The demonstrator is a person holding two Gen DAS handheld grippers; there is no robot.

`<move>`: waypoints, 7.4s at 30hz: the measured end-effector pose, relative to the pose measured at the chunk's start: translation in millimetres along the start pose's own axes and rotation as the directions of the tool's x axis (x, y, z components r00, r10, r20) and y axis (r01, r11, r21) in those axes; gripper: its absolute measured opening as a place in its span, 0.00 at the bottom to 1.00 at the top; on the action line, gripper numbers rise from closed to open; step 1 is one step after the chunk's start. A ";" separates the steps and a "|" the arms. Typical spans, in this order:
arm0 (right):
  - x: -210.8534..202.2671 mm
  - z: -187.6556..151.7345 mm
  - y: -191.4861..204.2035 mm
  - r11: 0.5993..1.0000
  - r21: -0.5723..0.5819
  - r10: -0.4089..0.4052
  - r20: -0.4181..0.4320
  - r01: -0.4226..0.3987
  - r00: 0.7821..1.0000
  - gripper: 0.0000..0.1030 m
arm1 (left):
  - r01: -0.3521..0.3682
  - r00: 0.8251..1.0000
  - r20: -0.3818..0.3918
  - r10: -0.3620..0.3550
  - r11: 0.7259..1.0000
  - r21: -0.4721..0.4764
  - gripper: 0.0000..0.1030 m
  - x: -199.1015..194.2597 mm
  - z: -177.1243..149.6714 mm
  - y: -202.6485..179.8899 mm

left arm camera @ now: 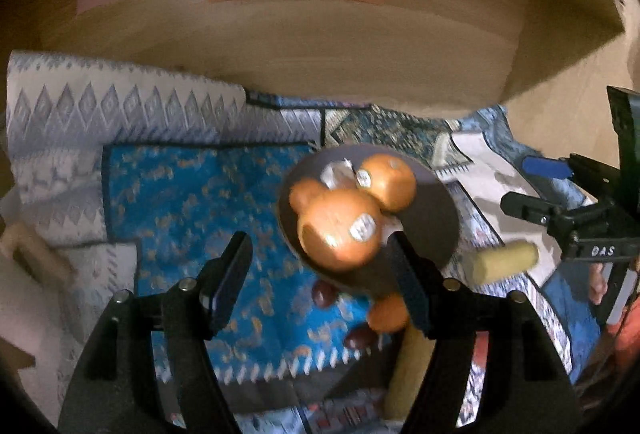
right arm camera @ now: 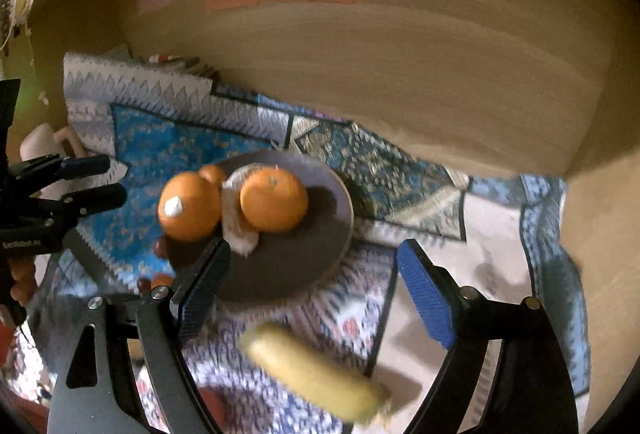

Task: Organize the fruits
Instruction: 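Grasp the pale yellow squash with the left tool while the right tool grasps the yellow zucchini, then lift the squash with the left tool while the right tool lifts the zucchini toward the plate, then lay the squash on the plate with the left tool while the right tool lays the zucchini there, then grasp the red tomato with the right tool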

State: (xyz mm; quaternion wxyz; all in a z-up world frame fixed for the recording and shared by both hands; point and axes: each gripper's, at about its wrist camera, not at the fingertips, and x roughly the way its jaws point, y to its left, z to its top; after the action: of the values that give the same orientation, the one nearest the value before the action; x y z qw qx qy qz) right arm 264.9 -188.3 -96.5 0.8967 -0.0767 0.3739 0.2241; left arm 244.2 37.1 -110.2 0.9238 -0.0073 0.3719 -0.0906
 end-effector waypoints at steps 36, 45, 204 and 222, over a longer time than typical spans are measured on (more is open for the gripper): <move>1.5 -68.9 9.4 0.993 -0.116 -0.041 -0.184 0.019 0.982 0.43 | 0.124 0.980 -0.159 -0.116 0.992 0.039 0.55 26.6 -81.7 -56.7; 10.4 -73.7 11.0 0.996 -0.078 -0.054 -0.172 0.041 0.984 0.45 | 0.137 0.979 -0.158 -0.129 0.990 0.039 0.41 27.5 -80.0 -61.0; -35.1 -11.4 63.6 1.000 0.019 -0.011 0.125 0.008 0.992 0.66 | 0.012 0.997 0.082 -0.012 1.000 0.001 0.77 -58.9 -52.0 11.3; -16.7 -101.5 75.0 0.993 0.114 0.020 -0.026 -0.017 0.999 0.66 | 0.024 1.000 -0.008 -0.024 0.999 -0.021 0.80 -51.0 -100.5 0.6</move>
State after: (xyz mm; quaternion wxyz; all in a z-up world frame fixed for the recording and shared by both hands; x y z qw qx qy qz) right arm 155.5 -158.4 -154.5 0.8923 -0.0251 0.3988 0.2098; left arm 139.1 51.9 -147.9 0.9210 -0.0210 0.3764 -0.0979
